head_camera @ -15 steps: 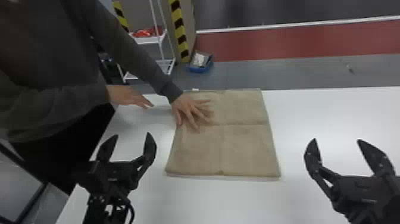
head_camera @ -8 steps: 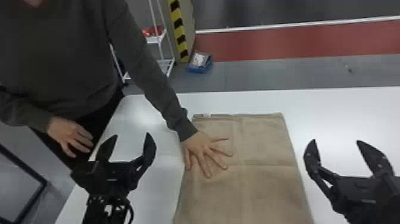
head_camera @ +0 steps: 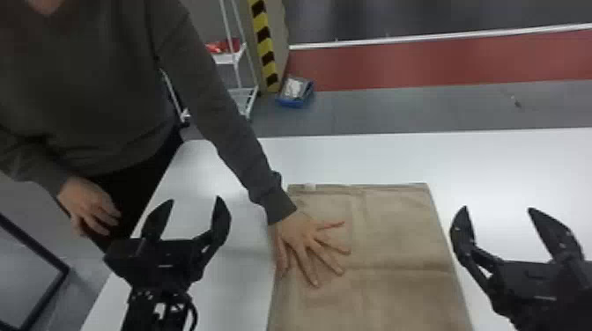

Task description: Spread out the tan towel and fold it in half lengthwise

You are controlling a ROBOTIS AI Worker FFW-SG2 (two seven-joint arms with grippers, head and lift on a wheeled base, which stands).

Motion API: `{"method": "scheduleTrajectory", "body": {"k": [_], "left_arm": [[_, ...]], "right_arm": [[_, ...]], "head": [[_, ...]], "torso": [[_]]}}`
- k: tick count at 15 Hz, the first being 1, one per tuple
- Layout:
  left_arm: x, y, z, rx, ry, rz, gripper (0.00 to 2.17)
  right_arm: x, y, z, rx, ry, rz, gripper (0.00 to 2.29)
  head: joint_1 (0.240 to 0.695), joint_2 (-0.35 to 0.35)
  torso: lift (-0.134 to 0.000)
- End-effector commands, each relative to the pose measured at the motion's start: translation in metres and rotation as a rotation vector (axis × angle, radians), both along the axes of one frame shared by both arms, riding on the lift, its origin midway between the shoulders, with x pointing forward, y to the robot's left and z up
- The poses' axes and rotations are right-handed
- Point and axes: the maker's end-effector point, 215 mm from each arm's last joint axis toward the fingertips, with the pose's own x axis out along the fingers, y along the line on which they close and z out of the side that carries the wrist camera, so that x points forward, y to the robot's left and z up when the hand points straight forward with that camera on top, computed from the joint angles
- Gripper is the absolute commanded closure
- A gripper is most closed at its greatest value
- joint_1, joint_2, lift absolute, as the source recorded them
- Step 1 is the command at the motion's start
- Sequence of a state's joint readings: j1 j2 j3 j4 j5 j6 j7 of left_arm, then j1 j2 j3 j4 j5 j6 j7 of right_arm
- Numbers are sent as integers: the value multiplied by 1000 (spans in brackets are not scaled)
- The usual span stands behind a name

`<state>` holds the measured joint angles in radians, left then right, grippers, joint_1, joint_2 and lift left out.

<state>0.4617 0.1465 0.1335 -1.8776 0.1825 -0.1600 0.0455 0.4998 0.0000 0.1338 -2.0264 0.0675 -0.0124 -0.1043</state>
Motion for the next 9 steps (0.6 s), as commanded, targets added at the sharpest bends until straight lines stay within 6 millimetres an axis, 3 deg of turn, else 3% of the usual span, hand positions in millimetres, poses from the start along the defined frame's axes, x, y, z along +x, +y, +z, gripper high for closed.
{"method": "scheduleTrajectory", "body": {"k": [1, 9], "left_arm": [[0, 0, 0, 1, 0, -3, 80], [1, -2, 0, 4, 2, -11, 80]], "right_arm": [[0, -1, 0, 0, 1, -2, 124], [11, -9, -11, -16, 36, -12, 124]], "head": [[695, 203], [695, 194]], "torso": [[-125], [-125]]}}
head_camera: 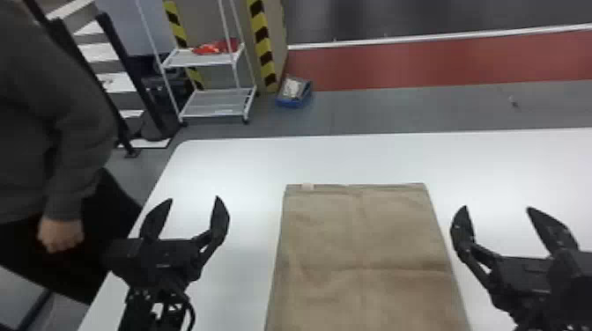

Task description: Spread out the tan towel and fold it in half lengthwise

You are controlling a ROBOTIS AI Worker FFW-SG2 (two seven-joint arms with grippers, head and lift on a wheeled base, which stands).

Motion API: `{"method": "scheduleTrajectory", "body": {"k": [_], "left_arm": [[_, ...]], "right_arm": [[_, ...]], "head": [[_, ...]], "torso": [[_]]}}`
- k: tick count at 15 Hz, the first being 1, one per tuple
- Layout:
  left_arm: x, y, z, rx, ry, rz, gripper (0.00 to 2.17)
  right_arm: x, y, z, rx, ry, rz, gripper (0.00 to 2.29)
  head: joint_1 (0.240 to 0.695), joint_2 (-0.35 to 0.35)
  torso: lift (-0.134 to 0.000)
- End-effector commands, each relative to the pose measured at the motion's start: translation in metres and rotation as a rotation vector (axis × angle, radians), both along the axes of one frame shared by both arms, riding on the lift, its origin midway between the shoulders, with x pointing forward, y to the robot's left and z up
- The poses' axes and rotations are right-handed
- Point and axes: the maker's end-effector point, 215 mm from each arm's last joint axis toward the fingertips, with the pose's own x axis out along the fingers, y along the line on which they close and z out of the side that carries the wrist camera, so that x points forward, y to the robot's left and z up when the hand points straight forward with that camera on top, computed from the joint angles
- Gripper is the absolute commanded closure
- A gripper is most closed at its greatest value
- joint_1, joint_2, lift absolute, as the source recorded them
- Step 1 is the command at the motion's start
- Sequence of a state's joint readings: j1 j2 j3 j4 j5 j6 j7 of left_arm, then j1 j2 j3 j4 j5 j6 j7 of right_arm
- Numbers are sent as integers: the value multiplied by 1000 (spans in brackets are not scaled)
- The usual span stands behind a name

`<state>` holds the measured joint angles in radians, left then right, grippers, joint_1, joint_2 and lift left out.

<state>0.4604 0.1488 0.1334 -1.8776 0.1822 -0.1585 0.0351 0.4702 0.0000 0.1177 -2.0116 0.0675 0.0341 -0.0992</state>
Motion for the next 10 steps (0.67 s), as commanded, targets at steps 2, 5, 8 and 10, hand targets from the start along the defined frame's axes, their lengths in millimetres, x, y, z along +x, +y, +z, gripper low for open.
{"method": "scheduleTrajectory", "body": {"k": [2, 5, 8, 10], "left_arm": [[1, 0, -1, 1, 3, 0, 80], [1, -1, -2, 7, 8, -2, 80], [1, -2, -3, 9, 10, -6, 80], [0, -1, -4, 13, 15, -5, 80]], "right_arm": [[3, -2, -1, -2, 5, -2, 124], [16, -4, -13, -12, 31, 12, 124], [38, -6, -21, 55, 38, 65, 124], [54, -7, -22, 70, 39, 85, 124]], "head": [[695, 188], [695, 186], [695, 182], [695, 180]], "torso": [[-125], [-125], [-125], [-125]]}}
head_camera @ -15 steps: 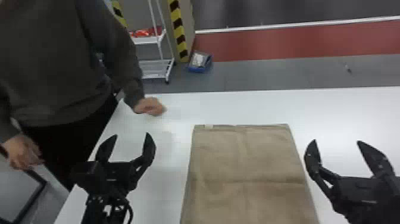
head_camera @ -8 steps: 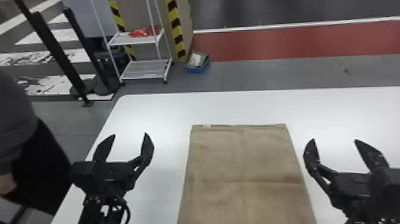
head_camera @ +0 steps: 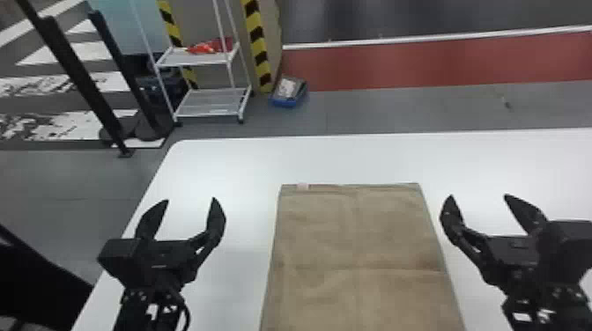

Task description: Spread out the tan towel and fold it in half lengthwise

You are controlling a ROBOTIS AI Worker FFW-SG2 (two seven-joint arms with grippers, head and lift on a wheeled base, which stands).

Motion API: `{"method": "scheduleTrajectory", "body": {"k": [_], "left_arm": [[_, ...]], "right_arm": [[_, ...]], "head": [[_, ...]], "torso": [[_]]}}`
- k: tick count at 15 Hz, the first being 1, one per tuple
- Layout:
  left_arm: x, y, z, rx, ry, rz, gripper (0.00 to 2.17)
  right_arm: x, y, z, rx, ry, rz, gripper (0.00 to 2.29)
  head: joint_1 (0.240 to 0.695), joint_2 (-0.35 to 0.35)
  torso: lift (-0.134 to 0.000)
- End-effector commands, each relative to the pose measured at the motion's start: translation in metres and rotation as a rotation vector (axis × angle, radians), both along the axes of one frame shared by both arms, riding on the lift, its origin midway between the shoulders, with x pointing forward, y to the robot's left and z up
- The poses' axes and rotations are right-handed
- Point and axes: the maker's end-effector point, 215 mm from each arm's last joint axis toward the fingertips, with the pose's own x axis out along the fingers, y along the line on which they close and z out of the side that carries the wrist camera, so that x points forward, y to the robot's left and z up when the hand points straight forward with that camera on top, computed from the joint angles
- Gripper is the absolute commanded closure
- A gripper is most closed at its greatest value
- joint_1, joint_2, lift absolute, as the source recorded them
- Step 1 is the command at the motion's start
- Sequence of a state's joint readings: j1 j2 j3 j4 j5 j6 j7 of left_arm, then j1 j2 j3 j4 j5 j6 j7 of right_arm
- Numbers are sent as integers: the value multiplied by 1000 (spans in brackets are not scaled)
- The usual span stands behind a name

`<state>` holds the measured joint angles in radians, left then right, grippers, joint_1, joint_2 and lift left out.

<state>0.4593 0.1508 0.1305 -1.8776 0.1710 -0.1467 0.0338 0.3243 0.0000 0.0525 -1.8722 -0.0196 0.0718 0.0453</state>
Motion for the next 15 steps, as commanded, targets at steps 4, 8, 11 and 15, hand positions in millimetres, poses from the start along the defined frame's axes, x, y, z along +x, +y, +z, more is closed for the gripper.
{"method": "scheduleTrajectory", "body": {"k": [4, 8, 11, 15], "left_arm": [[0, 0, 1, 2, -2, -2, 80], [0, 1, -5, 2, 10, -2, 80], [1, 1, -5, 1, 9, -3, 80], [2, 2, -7, 1, 12, -2, 80]], "right_arm": [[54, -9, -18, 100, 63, 55, 127], [77, 1, -42, 112, 176, 102, 174], [87, 19, -56, 116, 231, 166, 286], [86, 45, -71, 83, 278, 235, 505]], "head": [[695, 168], [695, 156], [695, 166], [695, 189]], "torso": [[-125], [-125], [-125], [-125]]}}
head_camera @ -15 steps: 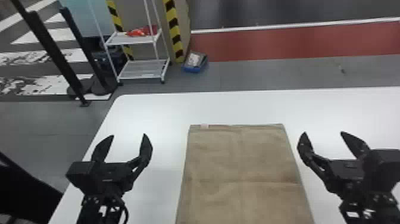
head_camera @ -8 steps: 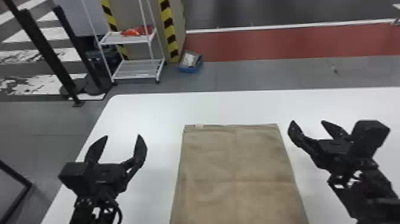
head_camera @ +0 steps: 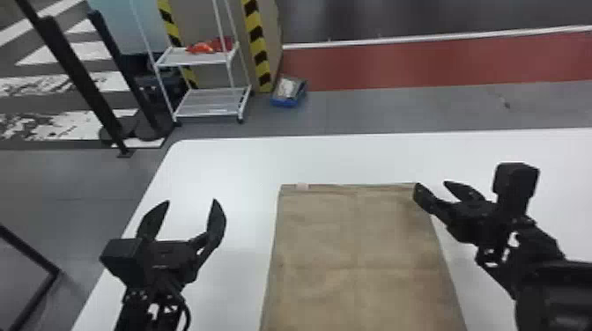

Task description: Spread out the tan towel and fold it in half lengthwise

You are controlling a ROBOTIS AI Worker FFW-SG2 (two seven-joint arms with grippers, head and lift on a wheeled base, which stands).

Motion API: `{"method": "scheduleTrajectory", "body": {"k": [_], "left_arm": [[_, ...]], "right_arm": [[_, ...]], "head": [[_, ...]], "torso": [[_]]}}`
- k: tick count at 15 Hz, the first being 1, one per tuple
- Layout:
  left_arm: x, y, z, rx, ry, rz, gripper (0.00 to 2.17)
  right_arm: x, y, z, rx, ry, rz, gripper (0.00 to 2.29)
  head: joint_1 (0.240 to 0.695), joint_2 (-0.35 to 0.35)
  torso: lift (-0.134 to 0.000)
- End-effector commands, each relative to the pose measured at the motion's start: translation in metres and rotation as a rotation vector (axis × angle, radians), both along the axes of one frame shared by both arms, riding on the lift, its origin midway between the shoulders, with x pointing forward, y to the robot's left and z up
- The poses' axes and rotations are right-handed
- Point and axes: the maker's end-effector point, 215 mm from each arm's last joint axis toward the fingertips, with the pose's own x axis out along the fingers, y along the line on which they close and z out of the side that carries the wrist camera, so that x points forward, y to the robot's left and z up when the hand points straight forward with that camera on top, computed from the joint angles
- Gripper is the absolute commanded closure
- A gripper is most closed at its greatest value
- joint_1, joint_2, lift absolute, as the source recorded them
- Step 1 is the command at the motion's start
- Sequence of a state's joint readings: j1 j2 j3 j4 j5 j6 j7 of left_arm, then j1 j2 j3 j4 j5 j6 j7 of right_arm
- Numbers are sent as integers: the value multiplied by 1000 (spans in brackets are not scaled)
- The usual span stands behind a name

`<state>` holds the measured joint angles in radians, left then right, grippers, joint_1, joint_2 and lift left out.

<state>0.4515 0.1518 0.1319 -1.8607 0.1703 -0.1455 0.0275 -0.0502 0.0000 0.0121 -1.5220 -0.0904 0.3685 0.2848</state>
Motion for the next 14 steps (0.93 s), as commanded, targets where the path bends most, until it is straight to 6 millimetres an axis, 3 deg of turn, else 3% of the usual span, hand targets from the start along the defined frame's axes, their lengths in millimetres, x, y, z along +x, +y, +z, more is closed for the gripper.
{"method": "scheduleTrajectory", "body": {"k": [1, 4, 14], "left_arm": [[1, 1, 0, 0, -2, 0, 80], [1, 0, -2, -2, 3, -3, 80], [0, 0, -4, -2, 6, -5, 83]], "right_arm": [[-3, 13, -10, -28, 31, 36, 505], [-5, 22, -16, -60, 47, 58, 603], [-3, 33, -22, -77, 72, 82, 620]], "head": [[695, 195], [695, 209], [695, 228]], "torso": [[-125], [-125], [-125]]}}
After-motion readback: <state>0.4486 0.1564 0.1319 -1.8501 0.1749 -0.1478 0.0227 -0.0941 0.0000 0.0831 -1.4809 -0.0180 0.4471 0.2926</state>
